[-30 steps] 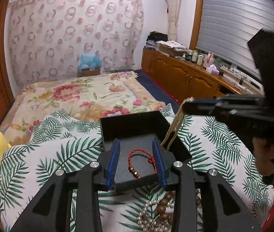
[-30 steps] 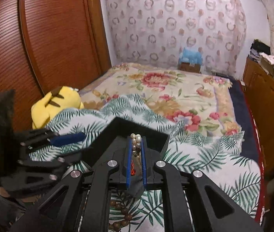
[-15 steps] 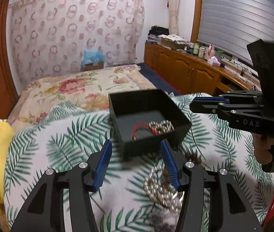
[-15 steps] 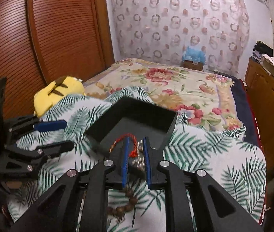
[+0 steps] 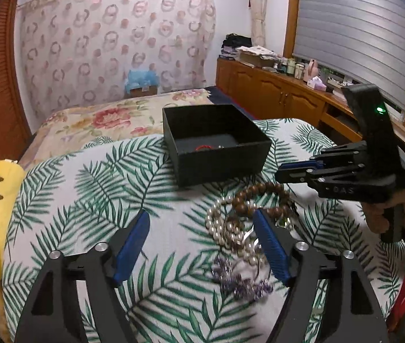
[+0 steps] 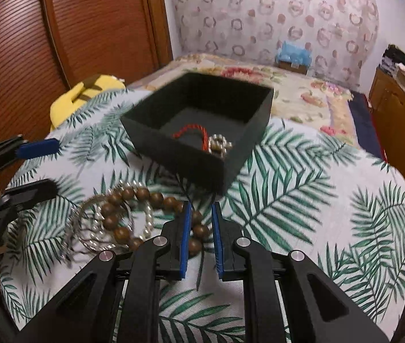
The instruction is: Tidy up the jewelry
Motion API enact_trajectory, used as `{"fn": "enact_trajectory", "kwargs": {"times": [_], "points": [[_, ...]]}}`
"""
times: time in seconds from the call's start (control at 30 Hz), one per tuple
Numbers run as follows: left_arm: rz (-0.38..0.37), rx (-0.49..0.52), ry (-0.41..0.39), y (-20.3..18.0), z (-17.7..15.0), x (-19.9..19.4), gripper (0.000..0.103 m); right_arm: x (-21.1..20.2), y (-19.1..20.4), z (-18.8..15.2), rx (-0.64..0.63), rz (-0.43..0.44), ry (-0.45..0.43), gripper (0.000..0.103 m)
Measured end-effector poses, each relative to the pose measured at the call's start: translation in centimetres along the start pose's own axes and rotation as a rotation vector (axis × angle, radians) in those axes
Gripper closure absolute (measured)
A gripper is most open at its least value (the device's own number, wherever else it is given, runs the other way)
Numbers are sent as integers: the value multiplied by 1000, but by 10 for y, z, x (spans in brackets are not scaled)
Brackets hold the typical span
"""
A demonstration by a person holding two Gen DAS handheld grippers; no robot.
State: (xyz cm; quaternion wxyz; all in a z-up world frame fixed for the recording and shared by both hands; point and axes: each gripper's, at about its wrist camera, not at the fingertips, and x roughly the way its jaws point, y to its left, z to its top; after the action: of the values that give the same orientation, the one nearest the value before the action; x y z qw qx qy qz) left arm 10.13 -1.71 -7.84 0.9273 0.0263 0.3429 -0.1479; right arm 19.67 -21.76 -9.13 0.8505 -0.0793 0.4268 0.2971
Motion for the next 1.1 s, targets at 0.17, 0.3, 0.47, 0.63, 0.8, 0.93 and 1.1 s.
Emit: {"fn": "enact_trajectory", "kwargs": {"times": [0.17, 0.3, 0.47, 0.63, 0.8, 0.93, 1.1], "points": [[11, -11, 9, -2, -10, -2, 25, 10, -1, -2, 11, 24, 34, 87], [6, -31, 28, 1, -18, 0, 25, 16, 2, 0, -3, 23, 54, 86], [6, -37, 42, 2, -23, 2, 25, 20, 10, 1, -39, 7, 74, 85], [-8, -36, 39, -2, -27, -4, 25, 20, 14, 2, -68, -15, 73, 88], [-28, -23, 50, -11, -30, -4, 25, 5, 19, 0, -79, -35, 11, 89], [-38, -11, 59, -18, -32, -3, 25, -19, 18, 3, -72, -47, -65, 88], [-56, -9, 74, -22, -33, 0, 25, -46, 9, 7, -41, -76, -152, 88]]}}
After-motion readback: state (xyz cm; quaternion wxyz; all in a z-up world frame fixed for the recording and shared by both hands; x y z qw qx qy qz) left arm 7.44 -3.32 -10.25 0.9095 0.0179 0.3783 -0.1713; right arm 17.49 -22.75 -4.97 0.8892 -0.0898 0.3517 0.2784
